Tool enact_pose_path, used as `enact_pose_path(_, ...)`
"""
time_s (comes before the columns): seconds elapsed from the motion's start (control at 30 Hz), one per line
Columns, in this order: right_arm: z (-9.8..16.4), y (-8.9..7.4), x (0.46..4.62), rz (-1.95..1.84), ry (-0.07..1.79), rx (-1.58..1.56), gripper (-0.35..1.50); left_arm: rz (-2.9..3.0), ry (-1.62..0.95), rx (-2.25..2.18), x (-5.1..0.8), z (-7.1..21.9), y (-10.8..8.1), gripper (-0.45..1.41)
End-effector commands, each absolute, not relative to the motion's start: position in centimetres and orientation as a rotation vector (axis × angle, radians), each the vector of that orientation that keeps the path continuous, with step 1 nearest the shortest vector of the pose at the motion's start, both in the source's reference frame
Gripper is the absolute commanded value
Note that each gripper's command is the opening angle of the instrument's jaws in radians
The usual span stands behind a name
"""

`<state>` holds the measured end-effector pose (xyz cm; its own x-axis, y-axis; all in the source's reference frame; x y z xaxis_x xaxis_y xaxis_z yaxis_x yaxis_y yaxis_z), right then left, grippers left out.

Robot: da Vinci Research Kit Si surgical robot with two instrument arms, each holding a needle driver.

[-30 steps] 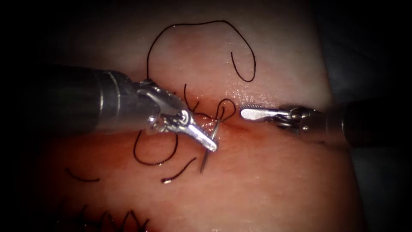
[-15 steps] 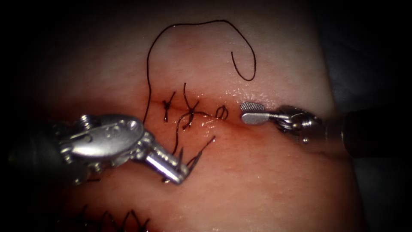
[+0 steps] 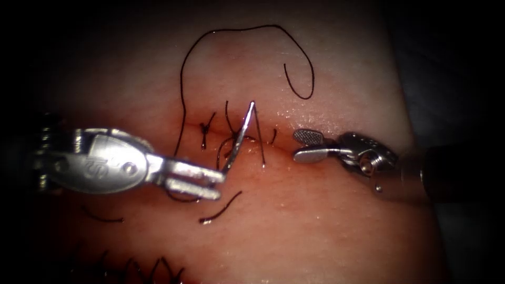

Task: Wound Closure
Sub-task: Pull the needle through the tissue with the left grasper, then use the right hand to pull the suture through the skin until a short tail remains.

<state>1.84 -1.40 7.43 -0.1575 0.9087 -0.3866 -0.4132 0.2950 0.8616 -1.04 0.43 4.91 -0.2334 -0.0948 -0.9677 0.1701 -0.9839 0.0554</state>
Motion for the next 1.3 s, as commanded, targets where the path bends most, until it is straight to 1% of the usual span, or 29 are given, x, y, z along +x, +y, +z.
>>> enact_pose_path(0.03, 7.4, -1.4, 1.90, 1.257, 1.213, 0.520, 0.76, -2.357, 0.058, 1.833, -1.07, 5.0, 0.5, -0.45)
enact_pose_path(0.13, 7.3, -1.4, 1.90, 1.230, 1.189, 0.455, 0.74, -2.373, -0.052, 1.831, -0.98, 4.9, 0.6, -0.45)
enact_pose_path(0.2, 7.3, -1.4, 1.90, 1.235, 1.177, 0.446, 0.81, -2.374, -0.111, 1.826, -0.92, 4.9, 0.7, -0.45)
enact_pose_path(0.23, 7.2, -1.4, 1.89, 1.226, 1.175, 0.433, 0.76, -2.383, -0.132, 1.827, -0.89, 4.9, 0.7, -0.45)
enact_pose_path(0.3, 7.2, -1.4, 1.89, 1.229, 1.165, 0.428, 0.77, -2.393, -0.161, 1.828, -0.83, 4.8, 0.7, -0.45)
enact_pose_path(0.37, 7.1, -1.4, 1.90, 1.210, 1.162, 0.426, 0.64, -2.400, -0.187, 1.831, -0.76, 4.8, 0.8, -0.45)
enact_pose_path(0.4, 7.0, -1.4, 1.90, 1.197, 1.159, 0.418, 0.60, -2.401, -0.205, 1.833, -0.73, 4.7, 0.9, -0.45)
enact_pose_path(0.5, 6.9, -1.4, 1.93, 1.172, 1.156, 0.405, 0.59, -2.396, -0.253, 1.839, -0.64, 4.6, 1.0, -0.45)
enact_pose_path(0.57, 6.7, -1.4, 1.96, 1.141, 1.154, 0.381, 0.62, -2.397, -0.273, 1.834, -0.57, 4.5, 1.1, -0.45)
enact_pose_path(0.7, 6.5, -1.4, 2.05, 1.082, 1.135, 0.339, 0.79, -2.388, -0.316, 1.838, -0.47, 4.4, 1.2, -0.45)
enact_pose_path(0.77, 6.4, -1.4, 2.15, 1.053, 1.119, 0.313, 0.72, -2.391, -0.319, 1.845, -0.42, 4.3, 1.3, -0.45)
enact_pose_path(0.9, 6.3, -1.5, 2.35, 1.032, 1.093, 0.290, 0.72, -2.397, -0.311, 1.848, -0.40, 4.4, 1.1, -0.45)
enact_pose_path(1.07, 6.4, -1.5, 2.47, 0.986, 1.054, 0.267, 0.77, -2.401, -0.278, 1.856, -0.42, 4.7, 0.9, -0.45)
enact_pose_path(1.3, 6.6, -1.6, 2.60, 0.942, 0.999, 0.238, 0.79, -2.371, -0.241, 1.900, -0.37, 4.8, 0.7, -0.45)
